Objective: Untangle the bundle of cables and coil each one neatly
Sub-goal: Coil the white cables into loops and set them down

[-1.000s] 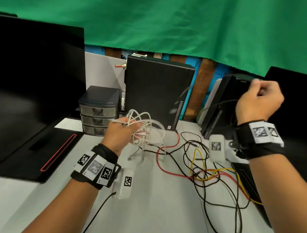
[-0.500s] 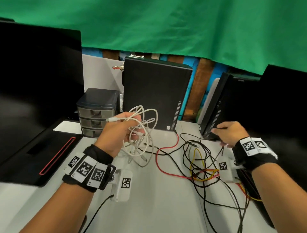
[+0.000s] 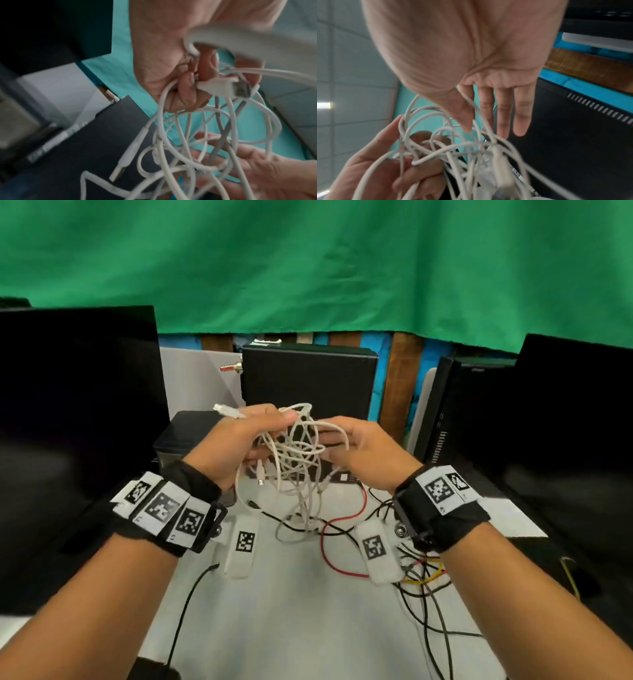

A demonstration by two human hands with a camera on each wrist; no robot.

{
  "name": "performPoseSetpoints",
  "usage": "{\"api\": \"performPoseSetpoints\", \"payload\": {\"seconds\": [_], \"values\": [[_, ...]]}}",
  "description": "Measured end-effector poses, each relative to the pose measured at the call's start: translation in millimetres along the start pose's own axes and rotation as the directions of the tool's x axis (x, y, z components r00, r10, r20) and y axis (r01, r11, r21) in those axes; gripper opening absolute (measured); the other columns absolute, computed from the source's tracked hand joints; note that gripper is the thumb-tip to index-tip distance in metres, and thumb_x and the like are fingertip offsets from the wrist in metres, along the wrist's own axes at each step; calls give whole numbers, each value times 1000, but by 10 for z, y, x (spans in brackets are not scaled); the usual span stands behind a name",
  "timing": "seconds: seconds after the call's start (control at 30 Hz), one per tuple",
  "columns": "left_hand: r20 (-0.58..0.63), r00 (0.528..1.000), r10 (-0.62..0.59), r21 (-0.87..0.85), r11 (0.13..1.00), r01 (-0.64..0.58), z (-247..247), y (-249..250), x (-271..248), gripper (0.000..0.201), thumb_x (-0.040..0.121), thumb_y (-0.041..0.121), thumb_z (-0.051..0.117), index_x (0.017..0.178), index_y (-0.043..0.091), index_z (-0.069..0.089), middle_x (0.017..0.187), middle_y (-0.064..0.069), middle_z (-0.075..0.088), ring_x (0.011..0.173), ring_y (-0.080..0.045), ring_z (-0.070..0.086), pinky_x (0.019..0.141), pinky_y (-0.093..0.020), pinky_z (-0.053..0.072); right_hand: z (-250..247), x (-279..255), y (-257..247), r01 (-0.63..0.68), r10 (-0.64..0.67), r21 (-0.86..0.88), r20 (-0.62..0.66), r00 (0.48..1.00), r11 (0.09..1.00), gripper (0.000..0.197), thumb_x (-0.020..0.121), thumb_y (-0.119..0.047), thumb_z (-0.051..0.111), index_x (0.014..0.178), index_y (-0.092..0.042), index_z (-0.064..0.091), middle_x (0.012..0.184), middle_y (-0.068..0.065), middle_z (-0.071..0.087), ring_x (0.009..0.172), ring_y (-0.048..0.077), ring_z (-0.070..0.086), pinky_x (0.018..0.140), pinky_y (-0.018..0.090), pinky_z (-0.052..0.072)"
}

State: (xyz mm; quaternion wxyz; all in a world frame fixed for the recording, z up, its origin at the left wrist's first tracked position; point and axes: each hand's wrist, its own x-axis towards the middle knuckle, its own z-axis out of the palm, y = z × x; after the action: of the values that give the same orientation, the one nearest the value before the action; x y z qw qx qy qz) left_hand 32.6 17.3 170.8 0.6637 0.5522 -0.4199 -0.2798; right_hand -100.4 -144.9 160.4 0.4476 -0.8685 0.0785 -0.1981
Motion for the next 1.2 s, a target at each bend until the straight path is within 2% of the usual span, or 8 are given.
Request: {"api": "performPoseSetpoints", "payload": {"seconds": [0.07,0.2,0.43,0.63,0.8,0.9,1.0,1.2], "values": [[-39,999,4,113,994,0,-66,87,-27,31,95,22,60,67,10,54,51,8,51,38,-2,39,39,-12,26,-5,-2,-35,-31,31,5,-110,993,1000,17,98,-14,61,107,-22,72,100,-1,76,93,10,73,78,28,59],[-79,997,1,330,944,25,-254,31,-90,40,102,38,49,77,13,68,54,6,51,45,-10,35,47,-23,26,-40,-57,-99,-42,49,61,-110,993,997,15,96,-24,64,92,-14,75,79,3,75,75,13,72,69,26,57],[-68,994,-86,180,979,97,-218,-268,-267,45,102,45,43,101,14,75,74,-5,66,56,-17,53,50,-25,43,139,-96,-370,25,-25,102,-3,1000,994,10,93,-17,68,91,-10,75,56,2,57,46,3,47,47,14,39],[-64,982,-176,74,981,180,-199,-476,-402,49,96,53,44,96,18,77,76,-9,67,57,-17,52,51,-28,41,375,-151,-219,-37,41,-27,188,981,999,27,95,-21,66,121,-27,64,67,3,72,51,11,58,60,27,53],[44,988,-151,-26,988,152,-278,-431,-379,49,88,48,60,116,8,68,97,-19,70,62,-20,58,54,-28,46,636,-208,29,-45,45,-48,12,999,998,5,89,-32,72,91,-28,75,74,1,72,64,11,64,73,46,57],[132,979,-158,51,987,153,-376,-405,-395,35,87,26,72,117,9,69,107,-25,71,76,-28,66,63,-27,57,800,-333,193,-51,68,87,-210,975,995,1,86,-27,76,86,-27,77,75,-2,71,66,9,61,70,32,54],[145,974,-175,352,929,115,-404,-451,-437,16,94,13,66,107,14,75,96,-10,76,83,-25,73,76,-32,60,1042,-573,298,-44,100,172,-333,938,984,12,91,-14,70,86,-22,78,75,-12,74,68,0,63,68,13,47],[55,974,-220,445,879,173,-390,-527,-477,14,94,19,66,98,11,77,87,-3,77,75,-20,76,64,-31,60,1010,-708,477,-141,168,97,-376,911,985,31,93,-1,62,90,-29,75,85,-17,74,82,-7,65,74,5,43]]}}
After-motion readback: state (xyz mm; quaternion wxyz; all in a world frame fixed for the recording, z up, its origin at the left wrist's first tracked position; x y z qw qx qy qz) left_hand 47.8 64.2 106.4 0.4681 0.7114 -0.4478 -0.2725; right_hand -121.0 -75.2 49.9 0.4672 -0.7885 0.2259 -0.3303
